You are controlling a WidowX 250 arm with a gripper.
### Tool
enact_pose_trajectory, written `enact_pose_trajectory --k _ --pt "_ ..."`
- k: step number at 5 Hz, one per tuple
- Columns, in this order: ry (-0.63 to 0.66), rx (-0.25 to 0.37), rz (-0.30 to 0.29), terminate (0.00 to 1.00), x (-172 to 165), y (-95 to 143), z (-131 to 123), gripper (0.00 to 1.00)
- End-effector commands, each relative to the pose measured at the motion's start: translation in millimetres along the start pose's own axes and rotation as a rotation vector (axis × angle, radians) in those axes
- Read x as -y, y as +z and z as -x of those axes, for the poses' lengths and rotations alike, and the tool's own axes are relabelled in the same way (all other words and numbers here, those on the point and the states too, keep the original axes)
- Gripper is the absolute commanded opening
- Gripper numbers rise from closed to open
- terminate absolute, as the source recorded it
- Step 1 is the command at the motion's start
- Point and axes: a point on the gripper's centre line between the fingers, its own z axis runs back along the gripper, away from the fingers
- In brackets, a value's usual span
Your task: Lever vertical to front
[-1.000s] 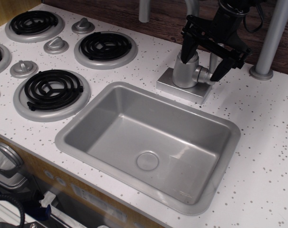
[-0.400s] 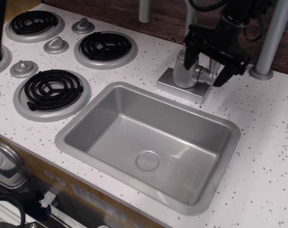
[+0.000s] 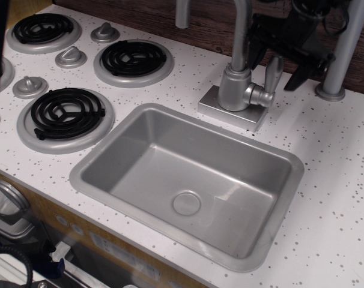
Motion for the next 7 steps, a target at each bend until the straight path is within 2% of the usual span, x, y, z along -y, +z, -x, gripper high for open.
enact_pose_trajectory --k 1,2,4,6,7 --pt "0.004 0.056 0.003 0.00 -14 21 -24 1.00" --pt "0.007 0.046 0.030 0.00 -15 15 -27 0.00" --pt "0.038 0.009 0.054 0.00 -8 10 -17 0.00" --pt "0.095 -0.070 0.040 0.00 -4 19 18 0.00" --pt "0.095 -0.107 0.078 0.00 -3 6 28 0.00"
